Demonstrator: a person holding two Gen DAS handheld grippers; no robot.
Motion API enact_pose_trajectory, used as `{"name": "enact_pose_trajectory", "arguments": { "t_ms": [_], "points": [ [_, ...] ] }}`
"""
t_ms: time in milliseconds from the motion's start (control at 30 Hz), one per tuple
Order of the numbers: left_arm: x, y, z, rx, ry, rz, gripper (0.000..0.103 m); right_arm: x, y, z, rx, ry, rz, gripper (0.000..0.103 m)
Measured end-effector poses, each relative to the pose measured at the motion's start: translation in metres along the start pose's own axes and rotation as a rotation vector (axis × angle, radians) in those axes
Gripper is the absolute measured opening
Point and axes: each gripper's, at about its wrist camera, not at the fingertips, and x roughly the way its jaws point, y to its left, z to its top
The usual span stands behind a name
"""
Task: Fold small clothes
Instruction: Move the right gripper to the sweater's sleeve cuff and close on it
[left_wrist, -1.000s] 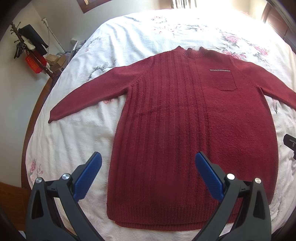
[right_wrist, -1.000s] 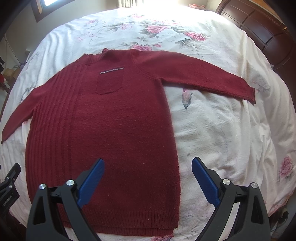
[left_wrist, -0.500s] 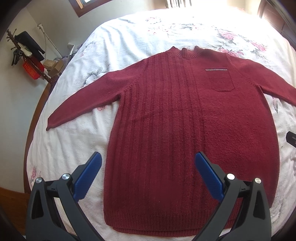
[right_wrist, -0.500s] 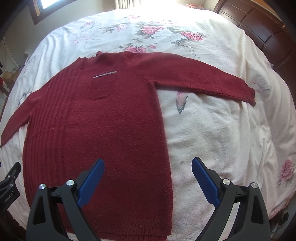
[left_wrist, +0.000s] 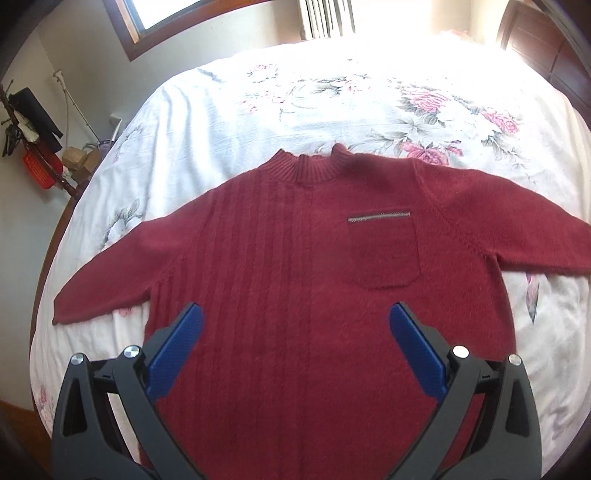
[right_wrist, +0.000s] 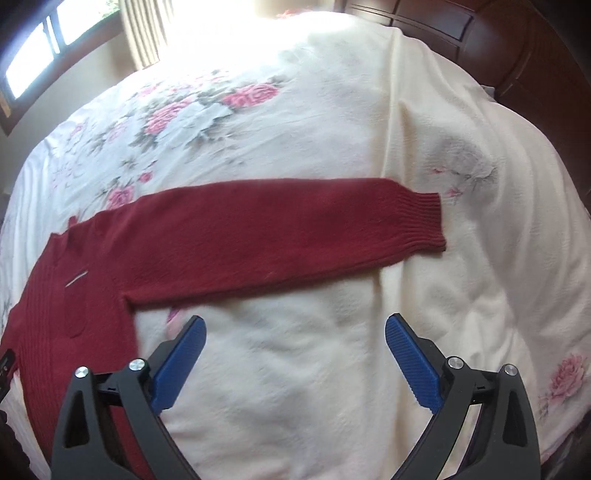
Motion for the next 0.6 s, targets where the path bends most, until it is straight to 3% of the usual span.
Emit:
{"name": "enact_pose_trajectory", "arguments": {
  "t_ms": [233, 467, 600],
  "points": [
    [0.036, -0.057, 0.045, 0.011, 0.01, -0.047, 0.1, 0.068, -0.097, 0.069, 0.099, 0.084, -0.045, 0.098],
    [0.047, -0.093, 0.07, 0.036, -0.009, -0.064, 0.1, 0.116, -0.133, 0.09, 0.092, 0.185, -0.082, 0.096],
    [0.048, -0.098, 0.071, 0.054, -0.015, -0.062, 0.1, 0.133, -0.142, 0.09, 0.12, 0.238, -0.02, 0.088]
  ]
}}
